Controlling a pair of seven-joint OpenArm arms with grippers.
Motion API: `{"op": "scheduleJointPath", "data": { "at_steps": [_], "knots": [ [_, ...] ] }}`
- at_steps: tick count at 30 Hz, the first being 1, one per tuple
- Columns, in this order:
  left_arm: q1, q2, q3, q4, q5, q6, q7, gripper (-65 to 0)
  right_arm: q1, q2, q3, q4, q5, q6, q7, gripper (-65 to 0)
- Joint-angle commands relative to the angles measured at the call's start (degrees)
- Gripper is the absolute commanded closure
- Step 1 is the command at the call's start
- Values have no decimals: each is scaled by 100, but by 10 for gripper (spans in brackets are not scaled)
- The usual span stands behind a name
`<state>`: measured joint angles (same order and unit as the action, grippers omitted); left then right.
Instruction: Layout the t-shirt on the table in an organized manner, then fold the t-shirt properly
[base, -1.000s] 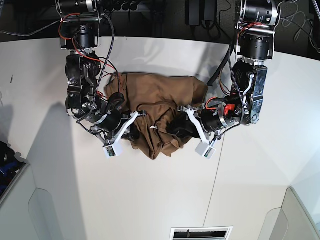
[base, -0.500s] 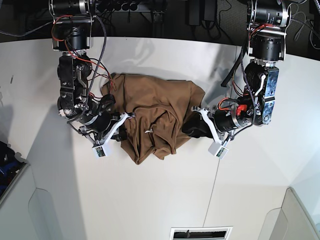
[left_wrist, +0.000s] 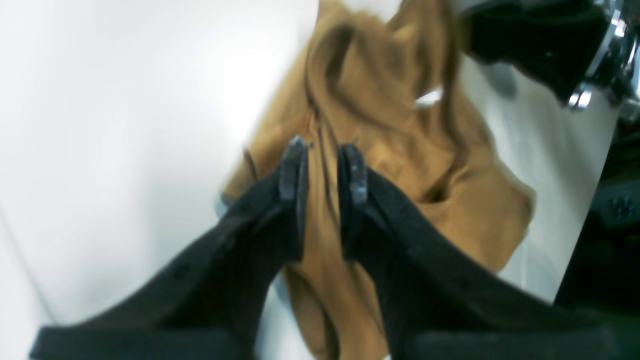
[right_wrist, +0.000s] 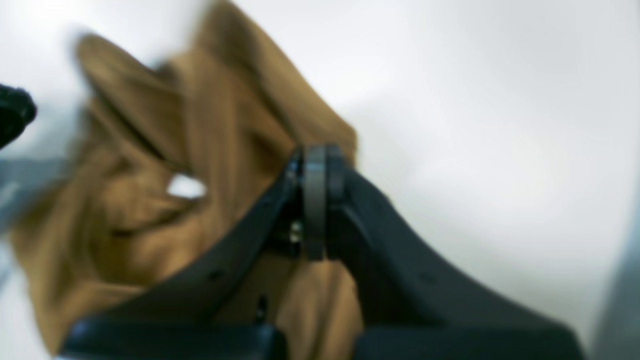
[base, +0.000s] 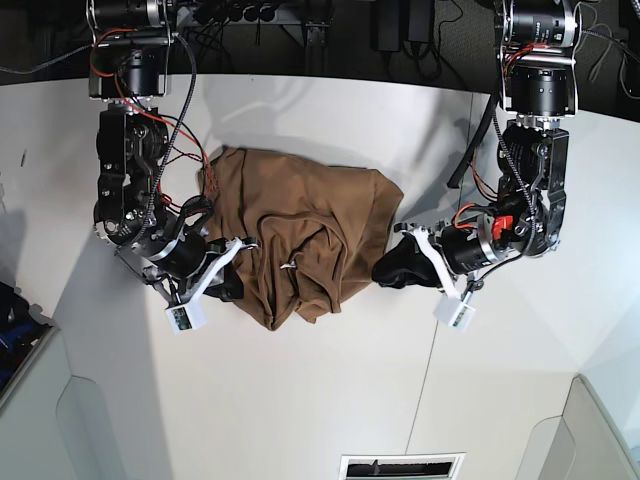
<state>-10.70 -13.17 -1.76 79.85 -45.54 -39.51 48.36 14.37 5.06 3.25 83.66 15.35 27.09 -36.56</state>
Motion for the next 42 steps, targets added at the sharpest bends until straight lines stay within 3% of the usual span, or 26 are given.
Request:
{"op": "scheduleJointPath", "data": {
  "at_steps": [1, 4, 11, 19, 23, 26, 30, 34, 42],
  "knots": [
    [-48, -35, -90, 306, -168, -49, 11, -103, -13, 35, 7, 337, 96, 13, 39, 0],
    [280, -92, -175, 826, -367, -49, 304, -103, -396, 103, 7, 1040, 221, 11, -42, 0],
    [1602, -415, -243, 2009, -479, -49, 293, -103, -1451, 568, 114, 2210, 442, 13, -109, 0],
    [3357, -365, -1239, 3252, -483, -49, 291, -103, -2848, 1010, 732, 3311, 1222, 37, -531, 0],
    [4166, -365, -1574, 3637, -476, -49, 291, -103, -3471, 1165, 1117, 3521, 1705, 326, -669, 0],
    [4747, -363, -1637, 3698, -363, -49, 291, -103, -3821, 1165, 1357, 3554, 2267, 424, -1139, 0],
    [5416, -295, -1637, 3696, 315, -49, 284, -103, -4304, 1165, 1388, 3545, 2765, 424, -1902, 0],
    [5947, -70, -1637, 3668, 870, -49, 140, -103, -4968, 1272, 1388, 3536, 2861, 426, -1891, 0],
    [6422, -7, -1377, 3029, 1086, -49, 251, -103, -6201, 1259, 1375, 3497, 2820, 426, -2050, 0]
  ]
}}
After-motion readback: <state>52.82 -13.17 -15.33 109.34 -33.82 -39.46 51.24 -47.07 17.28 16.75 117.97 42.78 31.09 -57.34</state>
